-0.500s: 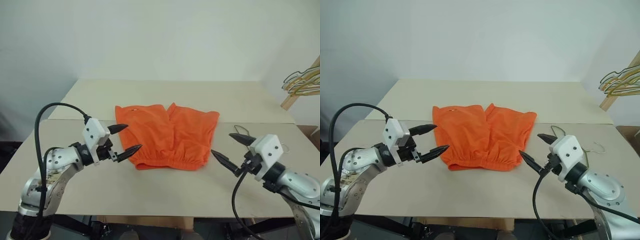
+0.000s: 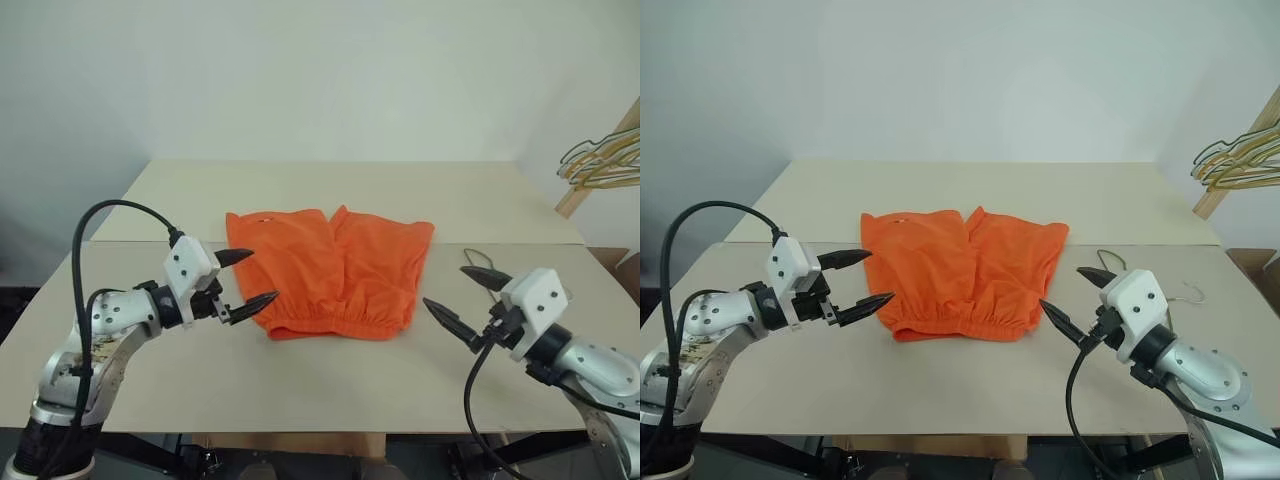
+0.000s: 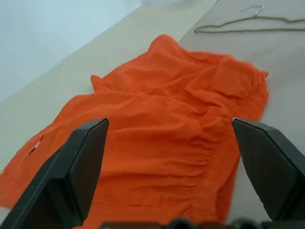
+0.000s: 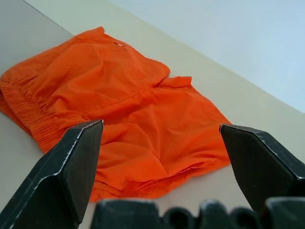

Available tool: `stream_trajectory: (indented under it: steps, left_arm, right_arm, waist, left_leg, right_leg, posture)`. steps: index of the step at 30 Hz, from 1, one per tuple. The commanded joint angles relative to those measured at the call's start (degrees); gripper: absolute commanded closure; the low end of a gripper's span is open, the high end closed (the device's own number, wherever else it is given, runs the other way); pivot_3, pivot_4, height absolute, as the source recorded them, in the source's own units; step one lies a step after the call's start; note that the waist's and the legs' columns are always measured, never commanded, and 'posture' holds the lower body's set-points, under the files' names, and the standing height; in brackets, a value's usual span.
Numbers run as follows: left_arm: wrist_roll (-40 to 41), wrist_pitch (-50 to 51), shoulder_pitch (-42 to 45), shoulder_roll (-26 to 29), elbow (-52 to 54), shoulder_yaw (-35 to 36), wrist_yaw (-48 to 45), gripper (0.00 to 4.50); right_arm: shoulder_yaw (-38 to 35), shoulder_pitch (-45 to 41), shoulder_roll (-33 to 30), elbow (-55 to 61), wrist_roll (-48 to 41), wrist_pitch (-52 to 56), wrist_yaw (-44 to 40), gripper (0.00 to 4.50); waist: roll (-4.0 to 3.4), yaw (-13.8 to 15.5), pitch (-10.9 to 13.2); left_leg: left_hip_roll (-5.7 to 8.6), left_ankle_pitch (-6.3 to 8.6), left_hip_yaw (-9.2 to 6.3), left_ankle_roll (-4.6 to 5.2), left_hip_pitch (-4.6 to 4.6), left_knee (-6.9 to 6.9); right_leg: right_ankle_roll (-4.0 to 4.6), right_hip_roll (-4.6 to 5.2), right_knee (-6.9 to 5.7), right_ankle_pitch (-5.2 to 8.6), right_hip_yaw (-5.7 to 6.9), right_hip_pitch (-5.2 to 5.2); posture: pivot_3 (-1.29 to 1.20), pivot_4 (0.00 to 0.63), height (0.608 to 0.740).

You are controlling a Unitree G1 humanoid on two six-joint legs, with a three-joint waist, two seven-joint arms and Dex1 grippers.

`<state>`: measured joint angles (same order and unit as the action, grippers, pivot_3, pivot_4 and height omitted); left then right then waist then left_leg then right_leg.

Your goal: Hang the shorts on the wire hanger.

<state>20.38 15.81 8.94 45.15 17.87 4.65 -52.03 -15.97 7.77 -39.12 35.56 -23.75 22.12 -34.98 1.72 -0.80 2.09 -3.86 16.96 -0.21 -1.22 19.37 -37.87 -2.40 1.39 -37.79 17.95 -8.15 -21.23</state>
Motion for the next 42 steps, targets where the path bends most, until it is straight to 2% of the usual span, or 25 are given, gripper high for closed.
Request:
stream_trajectory:
  steps: [1, 9, 21, 24, 26, 29, 34, 35, 36, 41, 42]
  left_arm:
    - [-4.9, -10.8, 2.9, 1.7, -5.6, -2.2, -4.8, 0.03]
    - [-10.9, -22.0, 9.4, -0.7, -19.8, -9.0, -10.4, 0.03]
    - [-15.7, -35.6, 16.0, -2.7, -33.3, -17.4, -20.8, 0.03]
    - [-18.5, -38.8, 17.6, -2.6, -37.1, -18.5, -20.4, 0.03]
    - [-23.2, -40.4, 19.5, -3.2, -40.6, -19.7, -17.1, 0.03]
    - [-27.0, -43.8, 21.5, -4.3, -44.4, -21.3, -14.7, 0.63]
    - [-26.3, -45.4, 22.6, -4.8, -45.9, -23.1, -18.7, 2.25]
    - [-26.3, -45.6, 22.7, -4.9, -46.1, -23.2, -18.8, 2.37]
    - [-26.2, -45.6, 22.7, -5.0, -46.2, -23.2, -18.9, 2.86]
    - [-26.0, -45.8, 23.0, -5.2, -46.8, -23.0, -19.2, 4.47]
    - [-25.9, -45.8, 23.1, -5.2, -46.9, -22.9, -19.3, 4.47]
  right_arm:
    - [-1.0, -1.7, -1.3, 1.3, -0.7, 1.0, -0.6, 0.00]
    - [1.1, -2.9, -1.1, 1.5, 1.3, 1.1, 0.4, 0.00]
    - [2.6, -1.8, 0.3, 3.4, 2.3, 0.9, 1.5, 0.00]
    - [2.4, -0.4, 0.5, 4.3, 2.4, 0.8, 1.8, 0.00]
    - [2.4, 0.3, 0.8, 5.1, 2.2, 1.1, 2.2, 0.00]
    - [2.3, 0.8, 1.0, 5.8, 2.1, 1.3, 2.4, 0.00]
    - [1.3, 0.8, 0.5, 5.6, 1.7, 1.6, 2.1, 0.00]
    - [1.2, 0.8, 0.4, 5.6, 1.6, 1.8, 2.0, 0.00]
    - [1.1, 1.0, 0.1, 5.5, 1.4, 1.7, 1.3, 0.00]
    - [0.2, 2.4, -2.5, 5.4, -1.7, 1.5, -4.3, 0.00]
    - [0.1, 2.5, -3.0, 5.4, -2.2, 1.5, -5.1, 0.00]
  waist:
    - [0.00, 0.1, 0.0]
    - [0.00, 0.1, 0.0]
    - [0.00, -0.5, 0.0]
    - [0.00, -0.8, 0.0]
    - [0.01, -1.1, 0.0]
    - [0.03, -1.6, 0.0]
    - [0.03, -2.6, -0.1]
    - [0.02, -2.8, -0.1]
    - [0.02, -3.1, -0.1]
    - [0.02, -3.4, -0.1]
    - [0.02, -3.4, -0.1]
  left_leg:
    - [-0.01, 0.00, 0.00, 0.00, 0.01, 0.00]
    - [0.00, 0.00, 0.01, 0.00, 0.04, 0.00]
    - [0.00, 0.00, 0.01, 0.01, 0.05, -0.05]
    - [0.00, 0.00, 0.01, 0.01, 0.06, -0.05]
    - [0.00, 0.00, 0.01, 0.01, 0.06, -0.05]
    - [0.00, 0.00, 0.00, 0.01, 0.05, -0.10]
    - [0.00, 0.01, 0.00, 0.03, 0.09, -0.10]
    - [-0.01, 0.01, 0.00, 0.02, 0.09, -0.10]
    - [0.00, 0.01, 0.00, 0.02, 0.08, -0.11]
    - [-0.01, 0.01, -0.01, 0.03, 0.05, -0.13]
    - [-0.01, 0.01, -0.01, 0.03, 0.06, -0.13]
  right_leg:
    - [0.00, -0.01, 0.01, 0.00, 0.01, 0.00]
    - [-0.01, -0.01, 0.02, 0.00, 0.02, 0.00]
    - [-0.01, -0.02, -0.06, 0.00, 0.01, -0.02]
    - [-0.01, -0.01, -0.04, 0.00, 0.01, -0.02]
    - [-0.01, -0.01, -0.06, 0.00, 0.01, -0.01]
    - [-0.02, -0.01, -0.11, 0.00, 0.01, 0.01]
    - [-0.02, -0.01, -0.09, 0.00, 0.01, -0.01]
    - [-0.02, -0.01, -0.10, 0.00, 0.01, -0.01]
    - [-0.02, -0.01, -0.12, 0.00, 0.01, 0.00]
    - [-0.02, -0.02, -0.18, 0.00, 0.01, 0.01]
    - [-0.02, -0.02, -0.18, 0.00, 0.01, 0.01]
  posture:
    - [0.05, 0.013, 0.740]
    - [0.01, 0.000, 0.740]
    - [-0.04, 0.000, 0.740]
    - [-0.04, 0.000, 0.740]
    - [-0.05, 0.000, 0.740]
    - [-0.06, 0.000, 0.740]
    - [-0.07, 0.000, 0.740]
    - [-0.07, 0.000, 0.740]
    - [-0.08, 0.000, 0.740]
    - [-0.08, 0.004, 0.740]
    - [-0.07, 0.004, 0.740]
